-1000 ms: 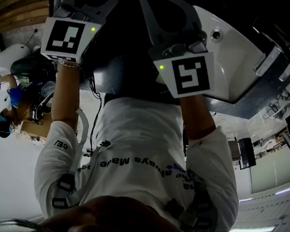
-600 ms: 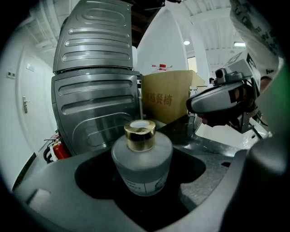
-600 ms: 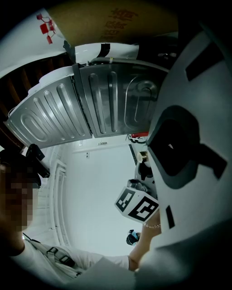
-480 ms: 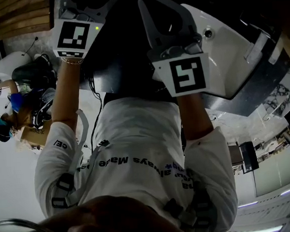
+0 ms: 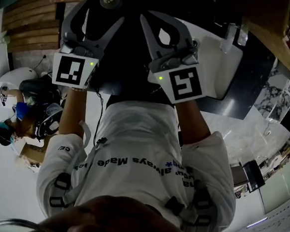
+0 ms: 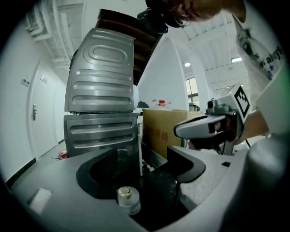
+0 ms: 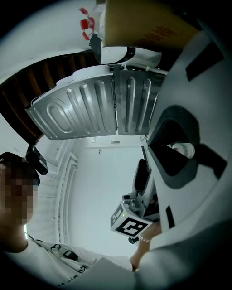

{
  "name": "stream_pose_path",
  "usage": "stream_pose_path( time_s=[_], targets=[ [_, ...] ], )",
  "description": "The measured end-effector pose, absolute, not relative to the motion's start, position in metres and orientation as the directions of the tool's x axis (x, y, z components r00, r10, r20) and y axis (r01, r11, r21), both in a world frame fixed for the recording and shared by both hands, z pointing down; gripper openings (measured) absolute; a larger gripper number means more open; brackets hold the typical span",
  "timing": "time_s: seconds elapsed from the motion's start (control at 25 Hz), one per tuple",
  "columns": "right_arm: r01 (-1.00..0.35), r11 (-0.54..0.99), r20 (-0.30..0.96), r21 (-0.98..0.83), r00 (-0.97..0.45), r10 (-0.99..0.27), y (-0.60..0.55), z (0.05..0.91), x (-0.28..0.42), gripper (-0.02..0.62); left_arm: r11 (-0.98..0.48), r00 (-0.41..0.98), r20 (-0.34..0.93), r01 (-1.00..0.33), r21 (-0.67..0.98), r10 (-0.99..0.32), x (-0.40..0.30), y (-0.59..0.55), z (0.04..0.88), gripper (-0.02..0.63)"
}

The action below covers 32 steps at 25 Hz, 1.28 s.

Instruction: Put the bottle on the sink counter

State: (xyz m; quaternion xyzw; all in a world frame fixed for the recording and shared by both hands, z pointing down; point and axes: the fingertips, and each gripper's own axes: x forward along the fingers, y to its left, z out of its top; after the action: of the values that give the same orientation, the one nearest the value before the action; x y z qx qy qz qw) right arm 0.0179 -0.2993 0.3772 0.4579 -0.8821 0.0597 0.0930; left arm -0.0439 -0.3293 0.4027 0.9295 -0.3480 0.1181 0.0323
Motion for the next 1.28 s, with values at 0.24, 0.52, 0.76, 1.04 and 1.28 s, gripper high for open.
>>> stream_pose_path(
  time_s=[0.24, 0.52, 0.76, 1.04, 1.28],
  targets=[
    [-0.82, 0.573, 0.172, -0.012, -0.566, -0.806, -0.26, 0.308, 0.029, 0.005, -0.798, 0.795, 0.156, -0.6, 0.058, -0.587, -0.024, -0.268, 0.331, 0.339],
    [-0.82, 0.573, 0.138, 0.007, -0.567, -0.812, -0.216, 0.254, 0.037, 0.005, -0.818, 0.826, 0.042, -0.563, 0.119, -0.562, -0.015, -0.222, 0.264, 0.277],
    [-0.825, 0.565, 0.103, 0.023, -0.56, -0.822, -0.18, 0.216, 0.038, 0.005, -0.866, 0.872, 0.007, -0.487, 0.113, -0.489, -0.001, -0.18, 0.233, 0.16],
    [-0.83, 0.557, 0.087, 0.021, -0.554, -0.828, -0.146, 0.193, 0.041, 0.005, -0.878, 0.882, -0.032, -0.463, 0.123, -0.469, 0.006, -0.15, 0.205, 0.032],
    [-0.827, 0.561, 0.079, 0.027, -0.558, -0.826, -0.125, 0.179, 0.043, 0.005, -0.886, 0.888, -0.046, -0.451, 0.103, -0.457, 0.011, -0.134, 0.194, 0.003]
  ],
)
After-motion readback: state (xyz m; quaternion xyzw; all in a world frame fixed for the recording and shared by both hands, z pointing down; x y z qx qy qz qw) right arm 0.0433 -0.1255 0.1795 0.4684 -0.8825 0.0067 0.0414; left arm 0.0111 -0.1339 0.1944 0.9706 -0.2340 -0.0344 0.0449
